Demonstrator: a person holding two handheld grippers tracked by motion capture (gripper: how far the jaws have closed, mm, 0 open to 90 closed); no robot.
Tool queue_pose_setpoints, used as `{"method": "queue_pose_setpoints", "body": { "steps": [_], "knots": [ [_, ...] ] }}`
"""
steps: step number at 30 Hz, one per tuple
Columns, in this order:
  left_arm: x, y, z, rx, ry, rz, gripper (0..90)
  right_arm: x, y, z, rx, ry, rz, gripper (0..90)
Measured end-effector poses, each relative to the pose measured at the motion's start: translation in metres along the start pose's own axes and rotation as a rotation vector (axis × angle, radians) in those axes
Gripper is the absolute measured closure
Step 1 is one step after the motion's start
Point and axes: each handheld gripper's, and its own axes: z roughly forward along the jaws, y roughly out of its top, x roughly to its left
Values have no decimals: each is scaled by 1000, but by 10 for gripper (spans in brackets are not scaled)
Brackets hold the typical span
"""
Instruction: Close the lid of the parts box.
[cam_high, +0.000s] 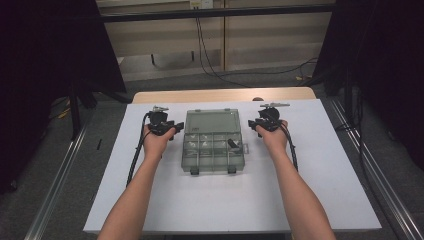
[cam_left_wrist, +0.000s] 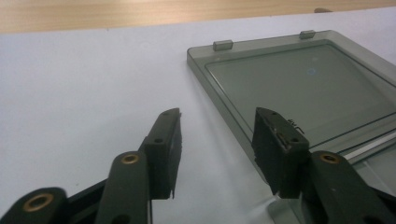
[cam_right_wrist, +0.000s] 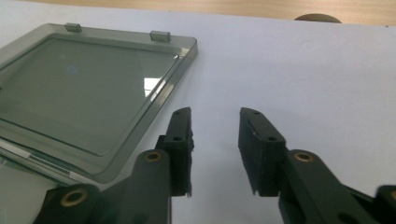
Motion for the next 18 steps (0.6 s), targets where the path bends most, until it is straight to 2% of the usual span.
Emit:
{"method": "queue_pose_setpoints", "body": {
  "steps": [5, 9, 14, 18],
  "knots": [
    [2, -1, 8, 20, 0, -17, 630, 0, -3, 5, 12, 15, 3, 761],
    [5, -1, 12, 28, 8, -46, 713, 1, -5, 10, 30, 32, 3, 826],
    [3, -2, 19, 44, 0, -28, 800, 2, -8, 15, 47, 42, 5, 877],
    [0, -4, 24, 60, -2, -36, 849, 4, -8, 17, 44, 48, 6, 900]
  ]
}}
